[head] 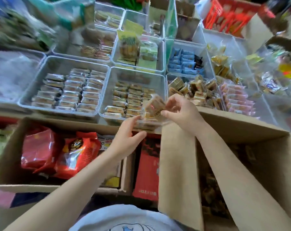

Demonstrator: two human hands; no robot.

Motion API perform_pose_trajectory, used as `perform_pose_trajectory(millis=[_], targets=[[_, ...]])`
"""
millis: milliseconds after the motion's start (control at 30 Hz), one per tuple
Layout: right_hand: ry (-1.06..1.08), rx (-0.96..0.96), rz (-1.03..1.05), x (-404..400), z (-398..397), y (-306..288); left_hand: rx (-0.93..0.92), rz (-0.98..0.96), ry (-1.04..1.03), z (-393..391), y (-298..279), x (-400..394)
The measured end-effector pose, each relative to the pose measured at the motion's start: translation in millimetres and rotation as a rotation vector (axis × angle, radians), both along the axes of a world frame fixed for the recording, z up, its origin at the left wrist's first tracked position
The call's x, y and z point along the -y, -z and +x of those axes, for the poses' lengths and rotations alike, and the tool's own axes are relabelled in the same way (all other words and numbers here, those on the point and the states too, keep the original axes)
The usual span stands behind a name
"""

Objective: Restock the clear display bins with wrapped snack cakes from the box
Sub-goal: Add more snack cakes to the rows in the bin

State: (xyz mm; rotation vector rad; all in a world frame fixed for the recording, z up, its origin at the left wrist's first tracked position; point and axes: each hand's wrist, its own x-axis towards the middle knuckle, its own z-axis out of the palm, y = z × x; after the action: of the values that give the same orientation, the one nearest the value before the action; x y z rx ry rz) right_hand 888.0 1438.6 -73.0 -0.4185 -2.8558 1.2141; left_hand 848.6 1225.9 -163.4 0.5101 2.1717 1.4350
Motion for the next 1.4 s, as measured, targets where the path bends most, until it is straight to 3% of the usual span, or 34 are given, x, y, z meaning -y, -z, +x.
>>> perform_pose_trajectory(millis=[133,400,567,700,800,967,1133,1300,1400], targets=[[-0.121,0.003,0.192,70,-78,15,-0.164,-0.205,-0.092,-82,21,80],[-0.212,-0.026,0.291,198,-243,57,-0.39,-0.653,-0.206,-241,71,233],[-0.195,-0.075,0.297,236,-331,79,-0.441,-0.792,-0.071,-284,93,254],[-0.16,-0.152,0.341,257,-393,106,-0.476,-0.821,-0.092,-289,98,251],[-0.183,-0.103,0.365,271,-427,132,-0.497,-0.825,-0.105,-288,103,251],[-0.37,-0.002,0.474,275,-444,177,-0.55,-0.8,-0.155,-287,110,247],[-0.46,-0.108,0.503,272,-430,201,-0.576,-0.825,-0.165,-288,109,245],[-0.596,0.215,0.746,275,-414,193,-0.592,-0.855,-0.138,-286,108,246],[-0.647,0.298,0.849,276,-401,171,-0.513,-0.91,-0.051,-288,101,246]])
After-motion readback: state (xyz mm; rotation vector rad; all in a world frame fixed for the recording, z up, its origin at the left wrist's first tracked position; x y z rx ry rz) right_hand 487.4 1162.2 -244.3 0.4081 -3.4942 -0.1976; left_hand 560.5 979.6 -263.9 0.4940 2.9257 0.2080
